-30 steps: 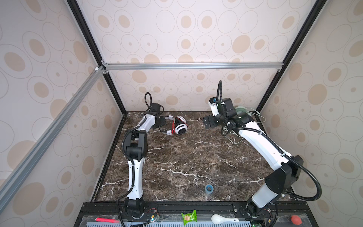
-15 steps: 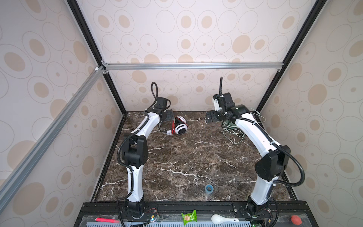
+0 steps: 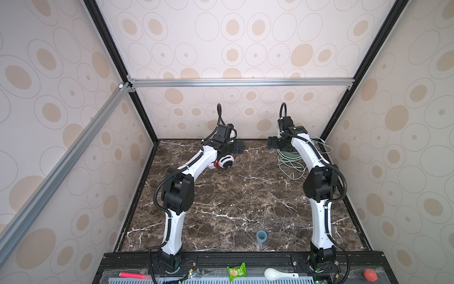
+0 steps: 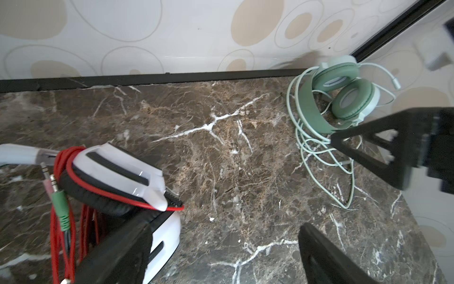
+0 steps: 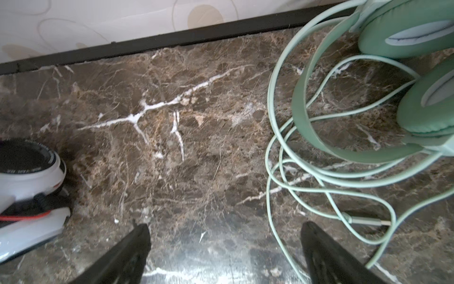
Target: Wrap the headphones
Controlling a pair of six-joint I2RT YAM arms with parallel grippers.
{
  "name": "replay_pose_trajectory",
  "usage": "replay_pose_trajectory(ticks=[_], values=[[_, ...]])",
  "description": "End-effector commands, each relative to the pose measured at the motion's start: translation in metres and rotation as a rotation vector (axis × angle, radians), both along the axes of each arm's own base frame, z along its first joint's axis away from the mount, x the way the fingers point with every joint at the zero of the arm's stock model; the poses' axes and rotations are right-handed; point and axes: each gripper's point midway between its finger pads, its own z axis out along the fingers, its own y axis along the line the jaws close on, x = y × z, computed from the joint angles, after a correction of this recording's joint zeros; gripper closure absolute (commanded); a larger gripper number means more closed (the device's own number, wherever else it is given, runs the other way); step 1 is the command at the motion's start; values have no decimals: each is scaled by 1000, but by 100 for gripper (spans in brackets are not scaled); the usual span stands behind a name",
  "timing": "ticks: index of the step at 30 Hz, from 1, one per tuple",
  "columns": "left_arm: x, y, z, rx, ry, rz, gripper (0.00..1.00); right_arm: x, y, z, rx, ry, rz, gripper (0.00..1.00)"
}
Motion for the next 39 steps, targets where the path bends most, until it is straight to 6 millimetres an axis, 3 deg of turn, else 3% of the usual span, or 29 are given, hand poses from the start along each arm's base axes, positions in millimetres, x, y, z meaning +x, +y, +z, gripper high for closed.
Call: replay_pose_trajectory(ticks=[1,10,19,24,29,39], values=[[-8,-15,32,-84,-47,-52,7,2,-1,-11,18,41,-59,2],[-26,-16,29,-127,-7,-54,8,16,-13,-56,-33,64,-141,4],[-46,-2,20,-137,39,-45,9,31,-25,-66,-136,22,-101,5],[-49,7,15,-142,63,-31,9,38,-29,-81,-148,33,-90,5],[-54,12,15,-156,77,-29,10,49,-35,-83,-159,8,-84,5],[-48,20,13,-174,82,-13,10,47,-45,-107,-91,55,-132,12]])
